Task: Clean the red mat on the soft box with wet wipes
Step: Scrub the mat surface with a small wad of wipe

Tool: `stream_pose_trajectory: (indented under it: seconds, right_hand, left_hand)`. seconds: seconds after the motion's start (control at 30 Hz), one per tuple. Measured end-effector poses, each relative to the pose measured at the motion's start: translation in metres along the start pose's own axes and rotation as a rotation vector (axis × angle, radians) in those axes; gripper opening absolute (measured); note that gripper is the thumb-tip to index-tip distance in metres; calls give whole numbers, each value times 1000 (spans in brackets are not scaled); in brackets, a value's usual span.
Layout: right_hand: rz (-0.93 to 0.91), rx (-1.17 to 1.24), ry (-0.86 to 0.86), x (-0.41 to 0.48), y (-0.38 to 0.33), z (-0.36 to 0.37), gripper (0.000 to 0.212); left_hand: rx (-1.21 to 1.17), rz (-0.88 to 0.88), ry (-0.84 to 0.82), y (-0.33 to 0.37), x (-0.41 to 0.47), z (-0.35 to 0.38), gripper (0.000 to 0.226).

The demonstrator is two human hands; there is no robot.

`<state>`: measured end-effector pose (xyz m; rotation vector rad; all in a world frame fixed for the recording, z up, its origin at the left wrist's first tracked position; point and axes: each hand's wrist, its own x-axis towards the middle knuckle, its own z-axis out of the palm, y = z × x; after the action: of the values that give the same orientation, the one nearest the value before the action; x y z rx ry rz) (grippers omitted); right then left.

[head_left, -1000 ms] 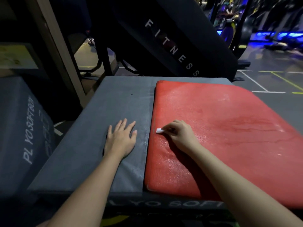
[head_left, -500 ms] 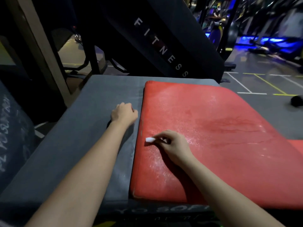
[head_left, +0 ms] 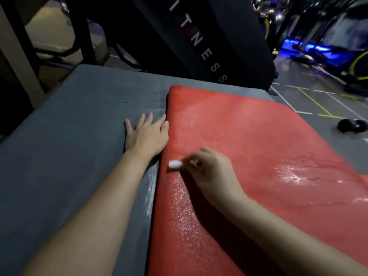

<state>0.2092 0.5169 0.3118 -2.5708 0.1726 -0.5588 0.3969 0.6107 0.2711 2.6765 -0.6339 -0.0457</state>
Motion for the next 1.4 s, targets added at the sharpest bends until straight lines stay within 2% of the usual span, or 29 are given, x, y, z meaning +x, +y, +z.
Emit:
stream_pose_trajectory:
  seconds: [0.1, 0.23, 0.3, 0.47, 0.53, 0.63, 0.7, 0.87, 1.07, 1.2, 1.27, 1.4]
  right_hand:
    - [5, -118, 65, 72, 26, 22, 6]
    - [102, -103, 126, 124, 49, 39, 10]
    - [112, -103, 123, 125, 46, 39, 8]
    - [11, -165, -6, 84, 39, 14, 21]
    - [-16, -137, -65, 73, 40, 4, 16]
    - [-96, -141, -88, 93, 45, 5, 6]
    - [-134, -167, -68, 124, 52, 15, 8]
    - [-85, -209, -22, 184, 72, 23, 6]
    - [-223, -281, -186, 145, 62, 4, 6]
    - [-263, -261, -167, 170, 66, 10, 7]
    - [-219, -257, -100, 202, 76, 21, 17]
    - [-20, -255, -24, 243, 93, 29, 28]
  left_hand:
    - [9, 9, -4, -3, 2, 0, 54]
    - [23, 11, 1, -2, 2, 2, 52]
    - [18, 9, 7, -3, 2, 1, 52]
    - [0, 8, -8, -2, 0, 0, 53]
    - [-3, 7, -19, -2, 0, -2, 53]
    - [4, 14, -24, -2, -2, -3, 54]
    - [14, 22, -17, -2, -2, -3, 53]
    - [7, 17, -30, -2, -4, -5, 53]
    - [7, 20, -27, -3, -5, -6, 53]
    - [3, 21, -17, -4, -2, -4, 53]
    - [-2, 19, -20, -4, -3, -4, 54]
    - [-21, 17, -27, -4, -3, -7, 53]
